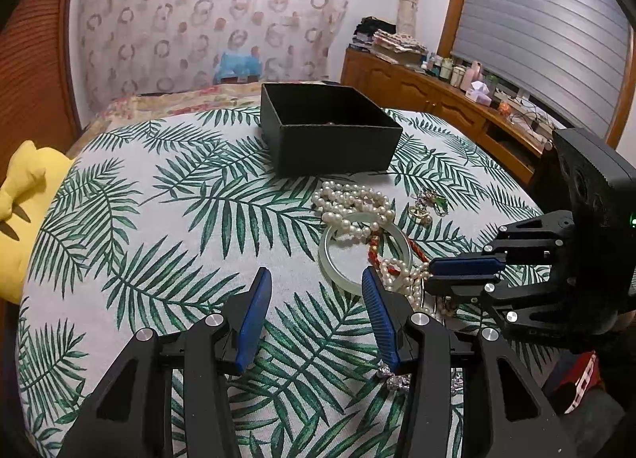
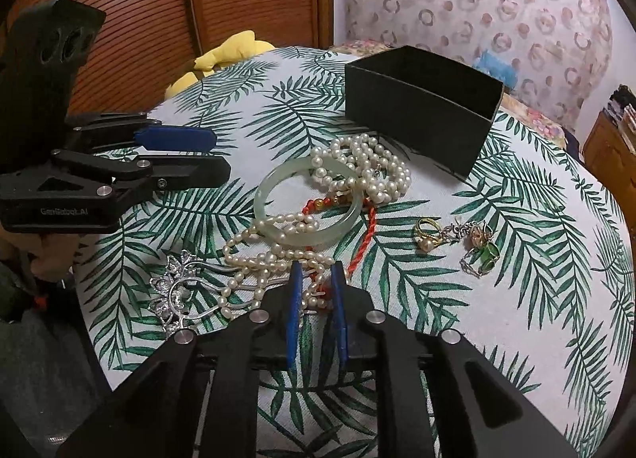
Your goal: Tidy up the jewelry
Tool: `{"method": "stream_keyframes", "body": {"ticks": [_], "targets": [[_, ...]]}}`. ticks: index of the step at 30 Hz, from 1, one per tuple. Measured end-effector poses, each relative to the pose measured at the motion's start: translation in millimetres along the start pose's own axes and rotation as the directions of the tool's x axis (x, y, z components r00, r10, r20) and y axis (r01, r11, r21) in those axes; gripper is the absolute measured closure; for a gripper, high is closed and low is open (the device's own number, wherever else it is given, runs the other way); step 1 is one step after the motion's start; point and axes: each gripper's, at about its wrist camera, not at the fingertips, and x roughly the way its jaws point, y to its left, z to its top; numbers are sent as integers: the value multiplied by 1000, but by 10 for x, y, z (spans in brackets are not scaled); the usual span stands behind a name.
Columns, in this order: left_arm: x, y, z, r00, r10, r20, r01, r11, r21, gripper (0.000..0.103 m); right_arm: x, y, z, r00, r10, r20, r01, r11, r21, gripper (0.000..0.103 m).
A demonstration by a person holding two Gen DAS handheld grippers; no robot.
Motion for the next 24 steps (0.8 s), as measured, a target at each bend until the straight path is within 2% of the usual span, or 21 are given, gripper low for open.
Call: {"method": "stream_keyframes", "body": {"ticks": [4, 11, 22, 24], "targets": [[3, -2, -5, 1000, 0, -2, 0, 1000, -3, 58, -20, -29, -1, 1000, -22, 10, 22, 1000, 5, 98], [72, -6, -7, 1000, -11, -18, 11, 1000, -4, 58, -287, -198, 32, 993, -84, 86, 81, 996, 40, 98], [307, -14, 161, 997, -39, -64, 40, 999, 9, 58, -787, -558, 116, 962, -200, 188, 183, 978, 102, 98], [357, -24, 190, 996, -42, -75, 43, 999, 15, 61, -863, -613, 127, 956, -215, 202, 195, 974, 114, 98]]}}
